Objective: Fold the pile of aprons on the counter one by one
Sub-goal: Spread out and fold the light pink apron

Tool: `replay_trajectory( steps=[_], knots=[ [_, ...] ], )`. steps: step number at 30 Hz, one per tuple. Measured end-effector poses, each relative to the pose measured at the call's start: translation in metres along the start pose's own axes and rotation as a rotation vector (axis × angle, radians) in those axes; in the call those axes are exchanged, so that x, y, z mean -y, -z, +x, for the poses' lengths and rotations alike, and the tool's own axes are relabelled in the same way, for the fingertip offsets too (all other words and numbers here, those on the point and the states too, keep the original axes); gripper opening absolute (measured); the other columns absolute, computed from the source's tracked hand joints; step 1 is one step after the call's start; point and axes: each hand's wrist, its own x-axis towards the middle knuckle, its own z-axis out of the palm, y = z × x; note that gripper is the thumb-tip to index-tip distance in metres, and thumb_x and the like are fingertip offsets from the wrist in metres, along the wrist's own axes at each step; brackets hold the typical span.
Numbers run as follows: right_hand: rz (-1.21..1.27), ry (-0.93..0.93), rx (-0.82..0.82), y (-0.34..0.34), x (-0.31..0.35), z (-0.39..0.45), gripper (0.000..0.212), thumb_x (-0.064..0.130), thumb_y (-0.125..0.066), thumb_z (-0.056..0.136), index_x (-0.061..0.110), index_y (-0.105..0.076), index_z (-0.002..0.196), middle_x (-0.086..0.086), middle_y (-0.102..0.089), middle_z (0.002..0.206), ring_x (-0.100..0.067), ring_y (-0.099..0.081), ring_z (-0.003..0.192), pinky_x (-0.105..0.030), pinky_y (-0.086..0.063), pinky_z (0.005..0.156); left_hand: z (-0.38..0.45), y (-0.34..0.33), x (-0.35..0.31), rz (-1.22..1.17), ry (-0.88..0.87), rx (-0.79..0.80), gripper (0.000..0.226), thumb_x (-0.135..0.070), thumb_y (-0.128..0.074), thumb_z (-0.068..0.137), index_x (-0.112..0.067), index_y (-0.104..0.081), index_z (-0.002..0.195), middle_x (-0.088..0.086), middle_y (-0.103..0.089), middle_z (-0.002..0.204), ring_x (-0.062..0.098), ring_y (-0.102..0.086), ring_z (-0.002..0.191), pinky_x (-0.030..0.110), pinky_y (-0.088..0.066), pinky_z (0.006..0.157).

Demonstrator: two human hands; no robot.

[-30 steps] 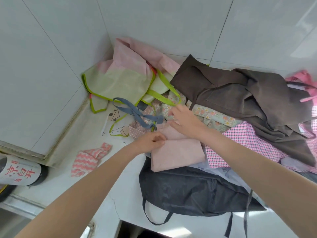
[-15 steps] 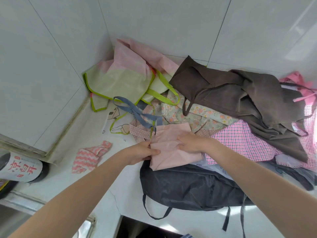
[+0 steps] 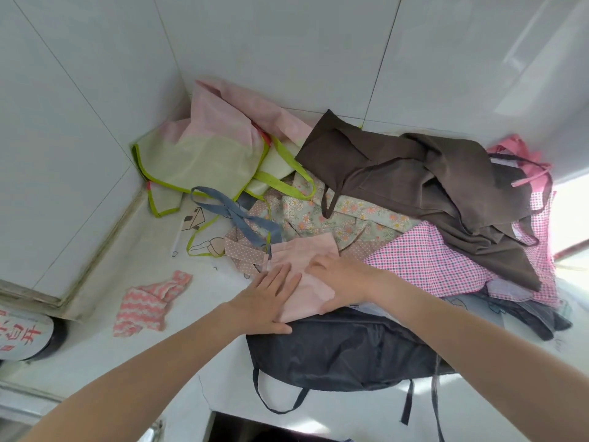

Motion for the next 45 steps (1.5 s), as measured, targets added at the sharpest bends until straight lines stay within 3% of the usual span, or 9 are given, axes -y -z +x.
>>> replay_trajectory(
  steps=[5,9,14,20,28,30,35,40,45],
  knots=[
    [0.079,-0.099,0.123,-0.009,-0.005,-0.011,0.09,0.026,-0.062,0.085,0.011,-0.003,0.151,-0.004,-0.009,0.157,-0.022,-0.015,0.142,-0.03,-0.016,0.115,-0.007,0.009,0.01,-0.304,-0.031,-0.009,0.09,-0.039,-0.052,0.088,-0.015,0.008,0.15,0.008,0.012,0.158,0.018,0.006,0.146,0.027,0.004,0.115],
    [0.36,-0.151,0.116,0.009,-0.01,-0.003,0.045,0.028,-0.052,0.093,0.017,-0.044,0.136,-0.003,-0.052,0.129,-0.02,-0.051,0.112,-0.026,-0.044,0.086,-0.013,0.023,0.03,-0.887,0.16,-0.084,0.072,-0.049,-0.049,0.071,-0.022,-0.047,0.137,0.0,-0.051,0.137,0.017,-0.046,0.127,0.024,-0.036,0.098],
    [0.476,-0.349,-0.156,0.031,-0.028,0.014,0.054,0.047,-0.062,0.085,0.014,-0.056,0.127,-0.002,-0.06,0.116,-0.018,-0.054,0.103,-0.026,-0.041,0.086,-0.003,0.024,0.049,-1.307,0.413,-0.21,0.041,-0.039,-0.057,0.091,-0.007,-0.066,0.115,0.005,-0.062,0.117,0.02,-0.057,0.11,0.029,-0.044,0.091],
    [0.081,-0.279,0.013,0.036,-0.009,0.052,0.069,0.044,-0.056,0.089,0.01,-0.03,0.143,-0.012,-0.039,0.141,-0.031,-0.029,0.134,-0.045,-0.02,0.111,0.019,0.03,0.046,-1.27,0.538,-0.253,0.027,-0.015,-0.063,0.088,0.001,-0.063,0.11,0.011,-0.061,0.099,0.023,-0.059,0.096,0.027,-0.043,0.074],
    [0.159,-0.128,0.113,0.047,-0.001,0.067,0.012,0.017,-0.055,0.089,0.01,-0.051,0.098,-0.009,-0.057,0.097,-0.024,-0.054,0.087,-0.028,-0.037,0.062,0.005,0.043,0.077,-0.805,0.485,-0.658,0.035,0.003,-0.048,0.088,-0.007,-0.054,0.122,0.011,-0.054,0.122,0.028,-0.056,0.102,0.031,-0.042,0.084],
    [0.114,-0.109,0.156,0.049,0.002,0.069,0.001,0.011,-0.051,0.09,0.011,-0.05,0.091,-0.005,-0.053,0.083,-0.021,-0.051,0.075,-0.025,-0.034,0.052,0.009,0.051,0.08,-0.651,0.263,-0.604,0.05,0.01,-0.042,0.087,-0.012,-0.051,0.131,0.008,-0.044,0.138,0.028,-0.049,0.113,0.033,-0.04,0.092],
    [0.108,-0.099,0.205,0.049,0.013,0.062,0.039,0.0,-0.038,0.092,0.003,-0.041,0.131,-0.015,-0.053,0.117,-0.02,-0.044,0.083,-0.024,-0.03,0.051,0.028,0.08,0.057,-0.126,0.072,-0.187,0.055,-0.003,-0.041,0.093,-0.032,-0.039,0.14,-0.014,-0.027,0.151,0.02,-0.017,0.136,0.039,-0.023,0.107],
    [0.078,-0.06,0.35,0.046,0.014,0.051,0.032,0.002,-0.037,0.093,0.004,-0.046,0.124,-0.008,-0.048,0.09,-0.023,-0.046,0.083,-0.026,-0.032,0.055,0.033,0.093,0.055,-0.201,0.057,0.008,0.008,-0.022,-0.055,0.089,-0.015,-0.054,0.092,0.0,-0.059,0.092,0.019,-0.052,0.087,0.03,-0.038,0.072],
    [0.24,-0.15,0.38,0.063,-0.003,0.03,0.029,0.006,-0.049,0.09,0.005,-0.047,0.119,-0.009,-0.051,0.106,-0.022,-0.045,0.094,-0.03,-0.037,0.074,0.016,0.13,0.046,-0.296,0.04,-0.149,0.018,-0.032,-0.055,0.092,-0.017,-0.056,0.083,0.005,-0.064,0.081,0.014,-0.056,0.067,0.026,-0.037,0.058]
  ],
)
